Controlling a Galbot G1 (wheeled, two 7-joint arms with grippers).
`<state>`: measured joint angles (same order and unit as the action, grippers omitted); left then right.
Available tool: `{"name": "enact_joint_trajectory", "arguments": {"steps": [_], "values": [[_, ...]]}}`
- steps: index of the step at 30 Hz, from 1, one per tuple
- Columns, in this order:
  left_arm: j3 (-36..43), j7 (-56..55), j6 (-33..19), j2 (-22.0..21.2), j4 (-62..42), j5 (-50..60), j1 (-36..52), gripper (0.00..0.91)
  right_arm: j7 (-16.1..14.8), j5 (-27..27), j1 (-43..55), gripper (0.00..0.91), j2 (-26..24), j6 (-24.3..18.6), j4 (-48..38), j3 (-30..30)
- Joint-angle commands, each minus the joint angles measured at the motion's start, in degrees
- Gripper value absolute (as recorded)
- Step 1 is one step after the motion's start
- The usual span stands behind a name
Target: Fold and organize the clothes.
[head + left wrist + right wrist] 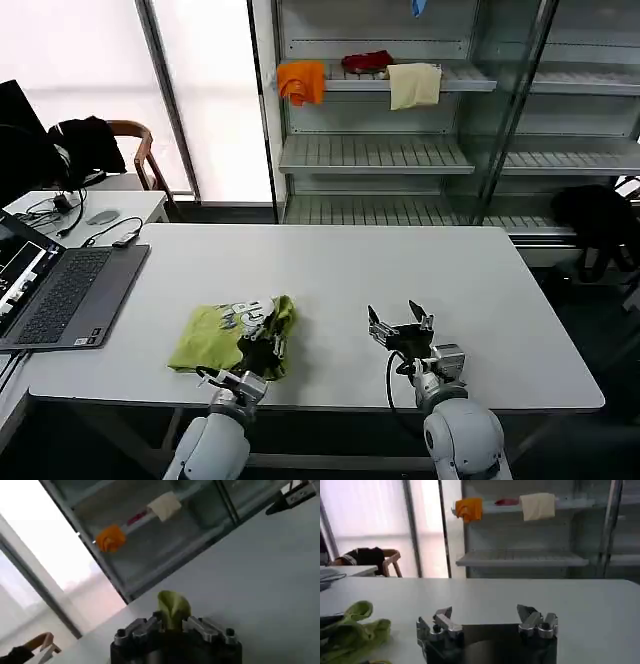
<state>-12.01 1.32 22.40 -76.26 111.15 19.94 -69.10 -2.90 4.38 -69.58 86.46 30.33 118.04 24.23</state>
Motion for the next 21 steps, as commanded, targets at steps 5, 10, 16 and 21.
{"name": "enact_joint_trajectory", "arguments": {"steps": [5, 10, 16, 21], "values": [[3.2, -2.0, -2.0, -3.5, -1.1, -6.3, 0.1, 0.907, -0.4, -0.7, -0.1, 0.907, 0.0, -0.1, -0.1, 0.0], [-2.1, -2.0, -3.9, -0.5, 3.4, -16.3, 0.9, 0.907, -0.5, -0.7, 0.1, 0.907, 0.0, -0.1, -0.2, -0.3], [-18.3, -0.7, -2.9, 6.0, 3.9, -30.3, 1.0, 0.907, -0.5, -0.7, 0.4, 0.907, 0.1, -0.1, -0.4, -0.6], [-25.7, 2.7, 1.3, 8.7, 1.0, -39.8, -1.6, 0.907, -0.5, -1.2, 0.8, 0.907, 0.6, -0.3, -1.4, -1.0]]}}
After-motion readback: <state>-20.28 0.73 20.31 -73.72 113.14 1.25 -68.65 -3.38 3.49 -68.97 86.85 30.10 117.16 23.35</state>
